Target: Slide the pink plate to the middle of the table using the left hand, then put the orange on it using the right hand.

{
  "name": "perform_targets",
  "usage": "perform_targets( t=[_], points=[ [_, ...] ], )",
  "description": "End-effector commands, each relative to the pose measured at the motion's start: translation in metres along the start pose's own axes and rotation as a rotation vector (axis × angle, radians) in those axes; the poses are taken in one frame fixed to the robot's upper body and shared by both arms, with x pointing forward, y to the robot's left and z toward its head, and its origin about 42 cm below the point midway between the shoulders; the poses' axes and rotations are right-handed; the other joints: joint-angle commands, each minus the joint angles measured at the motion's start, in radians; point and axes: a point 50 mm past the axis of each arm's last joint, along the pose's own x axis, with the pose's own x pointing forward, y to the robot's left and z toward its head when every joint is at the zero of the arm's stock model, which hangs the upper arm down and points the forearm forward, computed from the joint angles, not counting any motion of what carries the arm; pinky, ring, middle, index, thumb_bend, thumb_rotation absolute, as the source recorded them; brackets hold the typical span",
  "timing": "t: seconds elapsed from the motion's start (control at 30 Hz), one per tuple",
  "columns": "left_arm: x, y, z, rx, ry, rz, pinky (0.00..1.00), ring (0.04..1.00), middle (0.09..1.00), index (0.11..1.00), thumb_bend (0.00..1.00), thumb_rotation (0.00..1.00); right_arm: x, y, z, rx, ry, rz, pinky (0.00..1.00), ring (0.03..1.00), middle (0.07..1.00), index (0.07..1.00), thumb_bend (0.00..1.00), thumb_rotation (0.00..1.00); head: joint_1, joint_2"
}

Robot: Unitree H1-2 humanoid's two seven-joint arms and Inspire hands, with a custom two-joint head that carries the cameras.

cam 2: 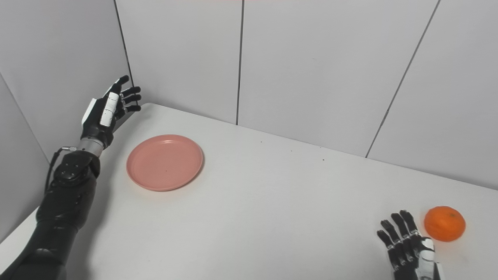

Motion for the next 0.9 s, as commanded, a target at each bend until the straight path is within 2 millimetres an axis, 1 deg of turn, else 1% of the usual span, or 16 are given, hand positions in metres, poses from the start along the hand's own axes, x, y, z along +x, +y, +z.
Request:
perform_targets(
  t=[0.0,0.2,0.27,0.37,0.43,0.53,0.6,0.67,0.7,0.8,0.87],
  points=[
    [0.014,0.001,0.020,-0.026,-0.054,0.032,0.70,0.798,0.809,0.919,1.00,0.93,-0.037,-0.015,-0.040,0.042,0.132,-0.070,0.87,0.871,0.911,0.896,0.79,0.91,-0.001,0.001],
    [0.011,-0.001,0.011,-0.048,-0.018,0.038,0.72,0.812,0.828,0.924,1.00,0.93,-0.036,-0.014,-0.039,0.043,0.131,-0.063,0.86,0.868,0.909,0.891,0.79,0.92,-0.001,0.002],
    [0.012,-0.001,0.008,-0.043,0.004,0.044,0.73,0.807,0.818,0.929,1.00,0.94,-0.036,-0.014,-0.039,0.042,0.130,-0.059,0.88,0.879,0.923,0.902,0.80,0.92,-0.001,0.002],
    [0.011,-0.002,0.005,-0.037,0.007,0.069,0.73,0.795,0.788,0.949,1.00,0.94,-0.037,-0.013,-0.038,0.040,0.129,-0.067,0.87,0.870,0.912,0.891,0.79,0.92,-0.009,0.009],
    [0.011,-0.003,0.003,-0.039,0.001,0.089,0.73,0.797,0.786,0.955,1.00,0.94,-0.037,-0.013,-0.037,0.037,0.128,-0.070,0.86,0.865,0.907,0.888,0.79,0.92,-0.007,0.015],
    [0.011,-0.005,0.001,-0.049,0.009,0.104,0.73,0.812,0.792,0.961,1.00,0.94,-0.038,-0.013,-0.036,0.031,0.129,-0.064,0.87,0.872,0.910,0.893,0.79,0.93,0.000,0.011],
    [0.011,-0.006,-0.003,-0.082,0.027,0.132,0.73,0.799,0.778,0.968,1.00,0.93,-0.039,-0.014,-0.036,0.034,0.130,-0.057,0.87,0.878,0.915,0.895,0.80,0.92,-0.001,0.012],
    [0.013,-0.006,-0.009,-0.159,0.051,0.159,0.73,0.796,0.778,0.992,1.00,0.94,-0.039,-0.014,-0.036,0.037,0.132,-0.068,0.87,0.876,0.913,0.892,0.81,0.91,-0.009,0.016],
    [0.014,-0.006,-0.012,-0.182,0.059,0.164,0.75,0.806,0.807,0.998,0.99,0.95,-0.039,-0.013,-0.036,0.035,0.132,-0.074,0.85,0.867,0.906,0.884,0.80,0.91,-0.010,0.018],
    [0.017,-0.006,-0.016,-0.210,0.075,0.176,0.76,0.810,0.821,1.000,0.99,0.96,-0.040,-0.013,-0.036,0.026,0.130,-0.077,0.84,0.861,0.902,0.878,0.80,0.92,-0.010,0.022],
    [0.018,-0.005,-0.018,-0.215,0.090,0.180,0.74,0.815,0.812,1.000,1.00,0.95,-0.040,-0.013,-0.036,0.024,0.128,-0.074,0.85,0.858,0.897,0.867,0.79,0.92,-0.009,0.024]
  ],
)
